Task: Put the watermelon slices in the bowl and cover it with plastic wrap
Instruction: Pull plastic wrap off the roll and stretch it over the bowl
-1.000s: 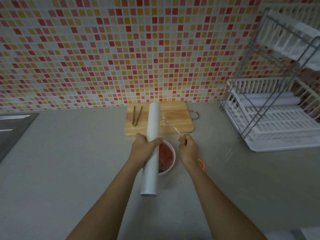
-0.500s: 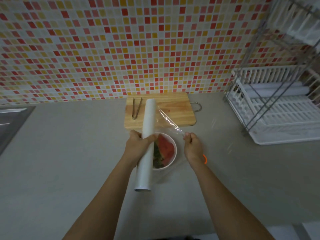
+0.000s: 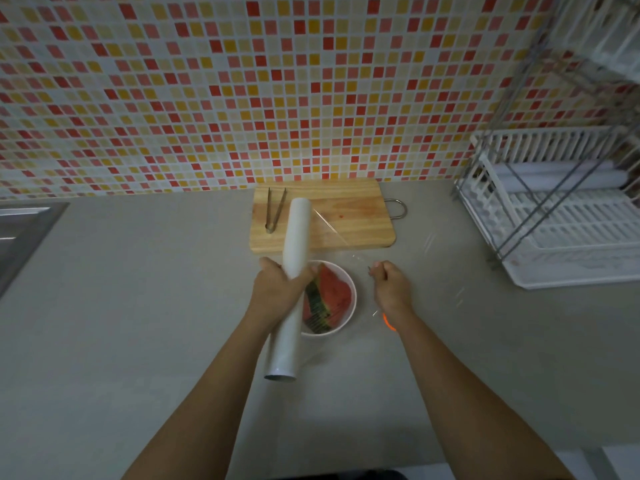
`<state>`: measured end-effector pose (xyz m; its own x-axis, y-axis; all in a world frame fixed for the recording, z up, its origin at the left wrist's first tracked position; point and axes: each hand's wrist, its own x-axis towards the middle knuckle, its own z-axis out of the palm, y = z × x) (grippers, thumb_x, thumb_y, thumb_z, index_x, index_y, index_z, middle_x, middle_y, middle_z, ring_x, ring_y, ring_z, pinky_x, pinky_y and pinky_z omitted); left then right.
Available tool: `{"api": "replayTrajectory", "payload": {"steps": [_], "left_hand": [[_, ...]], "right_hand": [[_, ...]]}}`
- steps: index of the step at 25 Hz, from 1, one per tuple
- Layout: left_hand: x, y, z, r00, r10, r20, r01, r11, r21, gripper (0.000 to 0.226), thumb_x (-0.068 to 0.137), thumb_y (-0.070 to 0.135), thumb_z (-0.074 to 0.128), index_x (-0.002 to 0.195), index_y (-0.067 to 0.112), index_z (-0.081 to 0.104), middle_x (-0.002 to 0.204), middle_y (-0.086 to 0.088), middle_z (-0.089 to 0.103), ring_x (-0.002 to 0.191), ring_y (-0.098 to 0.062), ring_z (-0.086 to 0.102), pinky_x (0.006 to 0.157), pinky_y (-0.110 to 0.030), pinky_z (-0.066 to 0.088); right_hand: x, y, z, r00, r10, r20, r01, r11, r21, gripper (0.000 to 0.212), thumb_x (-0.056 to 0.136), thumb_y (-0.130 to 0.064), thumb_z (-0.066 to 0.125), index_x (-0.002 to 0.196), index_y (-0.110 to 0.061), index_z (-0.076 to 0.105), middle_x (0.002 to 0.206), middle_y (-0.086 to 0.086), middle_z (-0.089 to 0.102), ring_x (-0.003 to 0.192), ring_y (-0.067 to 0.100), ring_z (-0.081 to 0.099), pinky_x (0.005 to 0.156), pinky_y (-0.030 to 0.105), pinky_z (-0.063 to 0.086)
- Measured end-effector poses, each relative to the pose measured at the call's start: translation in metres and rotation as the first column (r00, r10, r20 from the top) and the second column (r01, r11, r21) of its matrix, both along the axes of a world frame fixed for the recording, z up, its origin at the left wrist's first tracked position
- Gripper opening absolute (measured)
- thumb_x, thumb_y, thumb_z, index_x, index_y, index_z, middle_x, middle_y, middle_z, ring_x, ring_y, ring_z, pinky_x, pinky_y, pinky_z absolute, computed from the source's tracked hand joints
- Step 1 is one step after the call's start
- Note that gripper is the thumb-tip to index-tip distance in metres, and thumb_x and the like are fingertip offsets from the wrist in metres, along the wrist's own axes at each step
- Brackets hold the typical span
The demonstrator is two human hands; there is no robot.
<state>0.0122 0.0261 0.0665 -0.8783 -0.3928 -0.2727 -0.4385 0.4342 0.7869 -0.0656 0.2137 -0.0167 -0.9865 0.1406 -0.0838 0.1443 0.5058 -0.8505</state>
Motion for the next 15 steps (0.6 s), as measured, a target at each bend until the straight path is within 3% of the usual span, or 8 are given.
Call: {"api": "replayTrajectory", "payload": {"steps": [3, 6, 10, 15], "left_hand": [[0.005, -0.004, -0.003, 1.0, 0.014, -0.011, -0.015, 0.993, -0.121, 0.048, 0.083, 0.044, 0.064, 0.101, 0.006, 0.041, 0.098, -0.01, 0.057, 0.087, -0.029, 0.06, 0.071, -0.039, 0.053], [0.01, -0.01, -0.007, 0.996, 0.054, 0.065, -0.045, 0.99, -0.134, 0.046, 0.09, 0.045, 0.054, 0.106, 0.002, 0.05, 0.109, -0.017, 0.059, 0.099, -0.036, 0.058, 0.087, -0.044, 0.049], [0.014, -0.016, -0.013, 0.995, 0.077, 0.063, -0.068, 0.988, -0.141, 0.045, 0.096, 0.038, 0.045, 0.114, -0.003, 0.051, 0.12, -0.025, 0.057, 0.108, -0.04, 0.055, 0.091, -0.043, 0.045], [0.015, -0.03, -0.021, 0.998, 0.053, 0.036, -0.049, 0.994, -0.097, 0.044, 0.099, 0.035, 0.038, 0.127, 0.002, 0.046, 0.124, -0.024, 0.056, 0.109, -0.04, 0.054, 0.084, -0.038, 0.04]], "right_hand": [[0.008, -0.005, -0.005, 1.0, 0.004, -0.019, -0.004, 1.0, -0.013, 0.031, 0.097, -0.019, 0.041, 0.087, -0.001, 0.064, 0.093, 0.017, 0.069, 0.083, 0.027, 0.06, 0.06, 0.027, 0.027], [0.013, -0.012, -0.005, 0.999, 0.021, -0.028, -0.021, 1.0, -0.004, 0.031, 0.096, -0.02, 0.042, 0.082, 0.0, 0.061, 0.087, 0.019, 0.068, 0.076, 0.026, 0.056, 0.058, 0.029, 0.024], [0.015, -0.017, -0.006, 0.999, 0.019, -0.036, -0.019, 1.0, 0.008, 0.028, 0.096, -0.02, 0.042, 0.07, -0.011, 0.047, 0.078, 0.019, 0.062, 0.068, 0.024, 0.048, 0.055, 0.031, 0.017], [0.017, -0.022, -0.007, 0.999, -0.005, -0.05, 0.003, 1.0, -0.03, 0.031, 0.096, -0.02, 0.04, 0.07, -0.007, 0.05, 0.07, 0.008, 0.055, 0.067, 0.024, 0.049, 0.057, 0.031, 0.022]]}}
